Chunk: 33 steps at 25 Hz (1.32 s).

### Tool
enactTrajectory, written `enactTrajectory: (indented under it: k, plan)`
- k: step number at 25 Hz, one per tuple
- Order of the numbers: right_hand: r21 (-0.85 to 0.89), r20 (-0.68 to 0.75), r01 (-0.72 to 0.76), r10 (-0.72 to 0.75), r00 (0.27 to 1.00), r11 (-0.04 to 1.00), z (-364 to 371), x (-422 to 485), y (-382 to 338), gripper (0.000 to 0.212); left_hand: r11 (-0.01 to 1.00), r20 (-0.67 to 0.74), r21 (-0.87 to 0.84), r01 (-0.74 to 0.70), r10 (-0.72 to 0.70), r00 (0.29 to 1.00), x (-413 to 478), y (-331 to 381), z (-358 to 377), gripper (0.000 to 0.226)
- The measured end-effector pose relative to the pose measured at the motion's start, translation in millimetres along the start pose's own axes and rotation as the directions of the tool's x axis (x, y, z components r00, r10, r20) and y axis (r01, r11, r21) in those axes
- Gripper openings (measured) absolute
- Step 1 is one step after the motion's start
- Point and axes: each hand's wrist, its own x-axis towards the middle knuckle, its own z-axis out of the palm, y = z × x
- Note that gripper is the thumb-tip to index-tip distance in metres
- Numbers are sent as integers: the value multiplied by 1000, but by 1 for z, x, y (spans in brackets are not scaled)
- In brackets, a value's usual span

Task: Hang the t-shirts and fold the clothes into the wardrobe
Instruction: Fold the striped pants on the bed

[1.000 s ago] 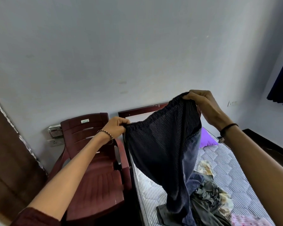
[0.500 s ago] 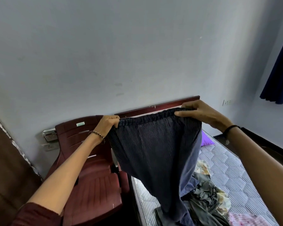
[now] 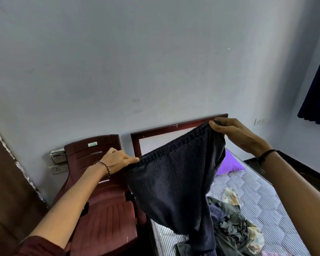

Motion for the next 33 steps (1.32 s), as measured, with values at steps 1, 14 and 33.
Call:
enactTrajectory:
  k: [1,14,33]
  plan:
    - [-65,15,-13,14,1000,998,-3,0,3,26,1000,49,-20,-1,2,999,-7,6,-2,70]
    - [-543,-64,-180,173,983,820,-1,6,54,27,883,-209,258,392,-345,915,-9,17,-15,61]
    - [-112,-554,81,-130,823,990,6,33,-1,22,679,-628,-733,-48,-648,431,-2,20,-113,44]
